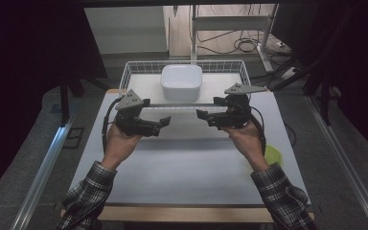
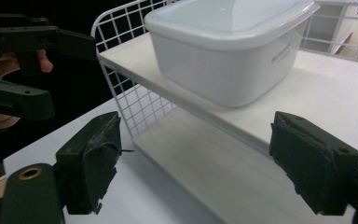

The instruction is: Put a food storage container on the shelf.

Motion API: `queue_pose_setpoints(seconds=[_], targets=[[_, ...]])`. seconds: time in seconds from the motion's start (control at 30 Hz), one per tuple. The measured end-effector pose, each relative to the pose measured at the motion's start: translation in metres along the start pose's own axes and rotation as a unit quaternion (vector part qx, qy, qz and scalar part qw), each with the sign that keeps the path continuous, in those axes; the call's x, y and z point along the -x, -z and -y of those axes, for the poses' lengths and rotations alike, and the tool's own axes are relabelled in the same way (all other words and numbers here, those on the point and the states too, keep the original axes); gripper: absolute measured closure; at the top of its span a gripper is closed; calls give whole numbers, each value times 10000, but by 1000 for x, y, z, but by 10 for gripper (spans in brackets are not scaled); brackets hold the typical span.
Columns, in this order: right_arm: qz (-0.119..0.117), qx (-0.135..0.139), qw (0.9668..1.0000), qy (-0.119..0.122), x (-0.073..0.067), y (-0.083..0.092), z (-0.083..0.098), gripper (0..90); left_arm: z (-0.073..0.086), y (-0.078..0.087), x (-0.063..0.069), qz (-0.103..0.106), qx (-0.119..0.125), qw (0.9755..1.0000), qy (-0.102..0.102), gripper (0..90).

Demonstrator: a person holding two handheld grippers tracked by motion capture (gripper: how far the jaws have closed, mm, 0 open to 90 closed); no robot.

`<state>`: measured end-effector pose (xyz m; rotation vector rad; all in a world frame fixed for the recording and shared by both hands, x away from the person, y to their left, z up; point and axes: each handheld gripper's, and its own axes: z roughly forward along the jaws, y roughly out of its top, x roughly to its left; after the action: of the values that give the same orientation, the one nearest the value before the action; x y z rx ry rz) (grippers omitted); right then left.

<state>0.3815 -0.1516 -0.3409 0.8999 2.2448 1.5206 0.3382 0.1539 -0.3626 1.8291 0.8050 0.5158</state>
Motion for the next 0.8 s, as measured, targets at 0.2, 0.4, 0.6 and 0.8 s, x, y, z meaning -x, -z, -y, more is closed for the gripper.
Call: queue_pose_setpoints(seconds=[0.2,0.4,0.6,0.8], targets=[[-102,-39,9999,51,-6,6,14,118,14,7,10,20,-16,10000,-71,35],[-88,-145,9996,232,-13,12,32,67,29,12,16,153,-67,9999,3,48],[-30,-205,9992,329,-15,18,48,41,45,14,22,328,-187,9992,-124,47],[-36,-225,9992,318,-14,28,69,33,66,15,32,328,-331,9987,-190,50]])
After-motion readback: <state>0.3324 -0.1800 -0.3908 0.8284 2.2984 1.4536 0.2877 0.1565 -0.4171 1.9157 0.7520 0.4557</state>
